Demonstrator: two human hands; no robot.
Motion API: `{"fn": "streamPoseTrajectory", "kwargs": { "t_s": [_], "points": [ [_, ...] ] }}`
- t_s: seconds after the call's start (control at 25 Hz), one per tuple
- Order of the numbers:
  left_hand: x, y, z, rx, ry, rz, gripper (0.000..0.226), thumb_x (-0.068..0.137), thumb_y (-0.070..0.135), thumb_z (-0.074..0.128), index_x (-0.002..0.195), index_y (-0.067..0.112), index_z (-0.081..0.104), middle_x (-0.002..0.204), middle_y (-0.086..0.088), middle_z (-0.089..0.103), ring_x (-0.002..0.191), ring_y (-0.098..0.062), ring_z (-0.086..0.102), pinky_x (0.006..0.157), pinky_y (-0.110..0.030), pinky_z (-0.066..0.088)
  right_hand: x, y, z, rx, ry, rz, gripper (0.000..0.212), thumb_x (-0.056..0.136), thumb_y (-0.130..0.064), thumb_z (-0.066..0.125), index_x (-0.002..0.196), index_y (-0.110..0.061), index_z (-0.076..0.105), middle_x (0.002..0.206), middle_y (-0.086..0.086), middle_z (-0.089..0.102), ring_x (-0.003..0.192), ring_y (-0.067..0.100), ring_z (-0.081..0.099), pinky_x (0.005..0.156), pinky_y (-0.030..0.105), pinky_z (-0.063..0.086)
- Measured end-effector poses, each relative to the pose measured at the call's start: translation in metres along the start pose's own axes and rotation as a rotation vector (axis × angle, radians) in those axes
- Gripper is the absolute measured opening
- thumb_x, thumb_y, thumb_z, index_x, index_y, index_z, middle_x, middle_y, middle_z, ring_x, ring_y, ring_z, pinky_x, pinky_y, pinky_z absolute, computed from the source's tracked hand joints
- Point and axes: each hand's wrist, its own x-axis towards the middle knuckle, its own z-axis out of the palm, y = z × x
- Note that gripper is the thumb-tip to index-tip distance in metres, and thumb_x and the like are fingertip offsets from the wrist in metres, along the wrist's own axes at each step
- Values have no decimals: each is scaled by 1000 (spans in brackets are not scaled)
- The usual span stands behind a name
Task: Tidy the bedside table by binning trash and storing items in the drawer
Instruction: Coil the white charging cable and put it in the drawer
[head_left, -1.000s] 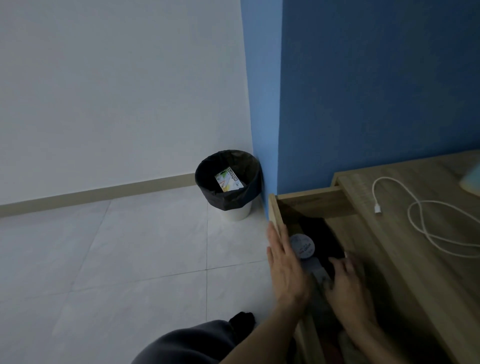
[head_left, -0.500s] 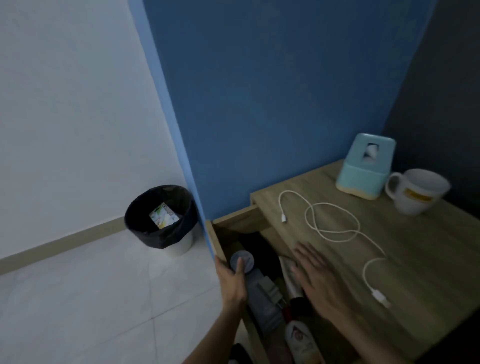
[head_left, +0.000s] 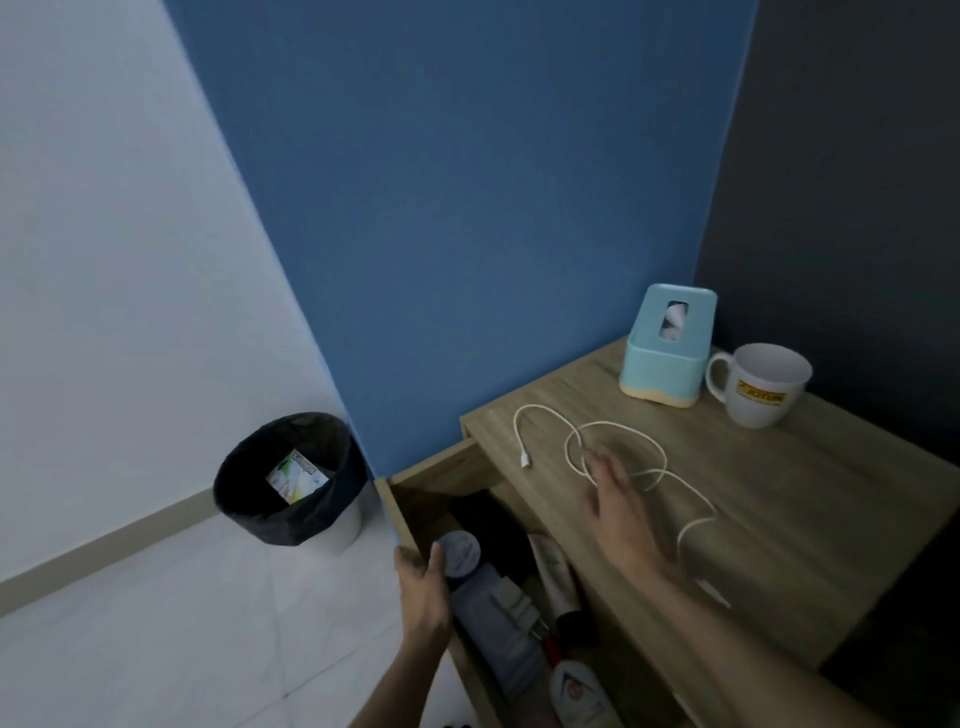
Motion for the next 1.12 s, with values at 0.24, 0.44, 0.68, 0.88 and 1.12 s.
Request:
{"fn": "streamPoseTrajectory", "kwargs": {
  "t_s": [0.24, 0.44, 0.68, 0.88, 1.12],
  "points": [
    [-22, 30, -1, 87, 36, 24, 51, 98, 29, 41, 142, 6, 27, 144, -16, 41, 131, -32, 41, 110, -41, 33, 27, 6, -28, -285, -195, 43, 24, 84, -14, 57, 105, -10, 68, 105, 15, 70, 97, 29, 64, 84, 32, 48],
    [-76, 128, 4, 209, -164, 432, 69, 91, 40, 52, 148, 19, 19, 146, 12, 22, 139, -9, 20, 117, -33, 19, 32, -81, -147, -59, -33, -234, 9, 81, -12, 66, 76, -7, 72, 72, 6, 65, 75, 24, 62, 66, 28, 44],
    [-162, 259, -15, 16, -377, 826, 23, 89, 18, 59, 109, 6, 61, 77, 3, 67, 68, -11, 63, 67, -27, 54, -9, -205, -285, 340, -132, -503, 5, 75, -24, 71, 73, -27, 75, 78, -11, 73, 67, 1, 63, 60, 6, 45],
    [-220, 318, -65, -66, -447, 960, 21, 97, 5, 44, 99, -7, 62, 44, 7, 48, 33, -3, 41, 35, -11, 31, -26, -252, -325, 670, -166, -477, 68, 22, -75, 74, 70, -28, 77, 75, -5, 76, 52, 3, 59, 54, 12, 52],
    [-266, 358, -101, -48, -443, 1000, 25, 100, 8, 36, 97, 7, 60, 43, 11, 43, 37, -2, 34, 37, -13, 28, -54, -322, -343, 450, -1, -665, 6, 78, -32, 67, 74, -32, 71, 60, -10, 70, 50, -2, 56, 51, 7, 42]
  ]
}}
